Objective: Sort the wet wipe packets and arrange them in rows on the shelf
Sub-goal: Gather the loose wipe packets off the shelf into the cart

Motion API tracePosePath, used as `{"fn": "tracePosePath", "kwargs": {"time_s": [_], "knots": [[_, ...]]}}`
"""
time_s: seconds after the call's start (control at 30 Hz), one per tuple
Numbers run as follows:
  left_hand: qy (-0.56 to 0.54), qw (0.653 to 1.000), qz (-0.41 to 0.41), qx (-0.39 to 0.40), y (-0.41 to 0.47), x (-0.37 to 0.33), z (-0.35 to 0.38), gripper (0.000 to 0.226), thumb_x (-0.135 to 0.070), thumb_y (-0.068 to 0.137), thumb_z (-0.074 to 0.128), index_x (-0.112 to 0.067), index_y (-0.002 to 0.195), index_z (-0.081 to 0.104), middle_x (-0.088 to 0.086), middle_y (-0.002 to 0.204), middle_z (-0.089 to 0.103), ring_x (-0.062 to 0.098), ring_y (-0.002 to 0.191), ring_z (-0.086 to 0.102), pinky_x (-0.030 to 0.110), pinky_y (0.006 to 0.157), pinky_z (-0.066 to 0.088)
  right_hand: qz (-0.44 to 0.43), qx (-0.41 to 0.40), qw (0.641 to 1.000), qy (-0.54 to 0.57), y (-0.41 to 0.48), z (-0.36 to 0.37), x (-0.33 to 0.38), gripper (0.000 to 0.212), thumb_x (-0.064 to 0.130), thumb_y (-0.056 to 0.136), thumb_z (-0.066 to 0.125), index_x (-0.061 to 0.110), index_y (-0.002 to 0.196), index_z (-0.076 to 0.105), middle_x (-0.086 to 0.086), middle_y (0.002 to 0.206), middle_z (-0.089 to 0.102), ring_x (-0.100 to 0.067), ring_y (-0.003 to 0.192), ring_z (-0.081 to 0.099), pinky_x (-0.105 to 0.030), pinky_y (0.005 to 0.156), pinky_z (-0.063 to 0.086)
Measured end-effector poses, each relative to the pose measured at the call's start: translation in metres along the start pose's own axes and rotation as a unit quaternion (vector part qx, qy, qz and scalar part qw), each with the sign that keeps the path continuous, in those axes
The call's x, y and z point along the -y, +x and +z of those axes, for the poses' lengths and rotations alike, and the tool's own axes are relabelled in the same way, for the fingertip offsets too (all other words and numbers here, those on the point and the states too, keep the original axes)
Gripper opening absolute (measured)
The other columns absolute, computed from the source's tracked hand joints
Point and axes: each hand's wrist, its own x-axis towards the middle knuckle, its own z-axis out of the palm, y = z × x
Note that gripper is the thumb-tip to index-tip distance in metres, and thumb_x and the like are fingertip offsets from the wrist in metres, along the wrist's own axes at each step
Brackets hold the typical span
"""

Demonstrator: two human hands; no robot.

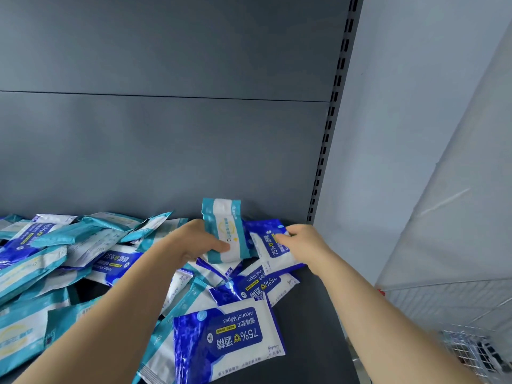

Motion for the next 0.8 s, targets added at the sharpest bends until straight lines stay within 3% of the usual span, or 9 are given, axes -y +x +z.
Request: {"fn": "tracePosePath", "kwargs": {"time_s": [0.03,0.1,0.17,0.27,0.43,0.57,0.8], "knots": [[-0.011,1.0,-0.006,0.005,0.001,0.001,0.002,0.018,-0.011,0.081,0.072,-0.015,0.097,0.063,0.0,0.105,0.069,0.017,0.092,0.065,0.03,0.073,0.049,0.002,0.021,0.999,0.023,0.0,0.001,0.0,0.012,0.027,0.088,0.067,0.023,0.092,0.056,-0.005,0.093,0.068,-0.017,0.073,0.065,-0.029,0.059,0.05],[-0.049,0.999,-0.012,0.008,0.003,0.003,0.007,0.021,-0.008,0.081,0.072,-0.014,0.099,0.063,0.003,0.104,0.07,0.018,0.092,0.066,0.035,0.08,0.055,0.014,0.043,0.994,0.098,0.003,0.005,-0.003,0.035,0.023,0.085,0.072,0.02,0.116,0.057,-0.007,0.105,0.07,-0.019,0.081,0.071,-0.035,0.068,0.058],[-0.084,0.996,-0.015,0.007,0.005,0.004,0.012,0.031,-0.008,0.08,0.073,-0.013,0.107,0.058,0.004,0.107,0.069,0.02,0.095,0.066,0.039,0.082,0.057,0.011,0.033,0.989,0.144,0.003,0.007,-0.003,0.05,0.02,0.082,0.075,0.02,0.127,0.053,-0.007,0.111,0.067,-0.019,0.082,0.072,-0.036,0.069,0.06],[-0.154,0.988,0.004,0.012,0.001,0.002,0.017,0.038,-0.008,0.082,0.071,-0.014,0.113,0.05,0.003,0.11,0.067,0.02,0.096,0.067,0.038,0.074,0.059,-0.02,0.018,0.983,0.18,0.002,0.006,0.003,0.051,0.02,0.083,0.074,0.028,0.127,0.051,-0.003,0.112,0.065,-0.017,0.084,0.071,-0.033,0.064,0.059],[-0.231,0.969,0.087,-0.026,-0.009,-0.018,0.023,0.036,-0.01,0.085,0.069,-0.019,0.113,0.049,-0.002,0.11,0.067,0.019,0.097,0.068,0.044,0.081,0.058,-0.092,-0.03,0.961,0.26,-0.008,-0.008,0.024,0.055,0.015,0.083,0.073,0.036,0.127,0.045,0.003,0.11,0.063,-0.014,0.084,0.071,-0.031,0.059,0.058],[-0.246,0.955,0.156,-0.048,-0.027,-0.039,0.022,0.036,-0.009,0.086,0.067,-0.02,0.116,0.05,-0.007,0.11,0.066,0.008,0.09,0.067,0.022,0.063,0.058,-0.108,-0.075,0.946,0.296,-0.027,-0.025,0.035,0.054,0.018,0.081,0.075,0.029,0.125,0.045,0.002,0.112,0.064,-0.017,0.092,0.069,-0.031,0.064,0.058],[-0.245,0.944,0.213,0.049,-0.067,-0.056,0.066,0.031,-0.007,0.087,0.066,-0.02,0.111,0.053,-0.011,0.101,0.07,0.001,0.078,0.07,0.018,0.06,0.056,-0.087,-0.138,0.931,0.325,-0.097,-0.072,-0.002,0.04,0.014,0.08,0.076,0.016,0.116,0.058,-0.005,0.102,0.073,-0.024,0.088,0.072,-0.041,0.074,0.059]]}}
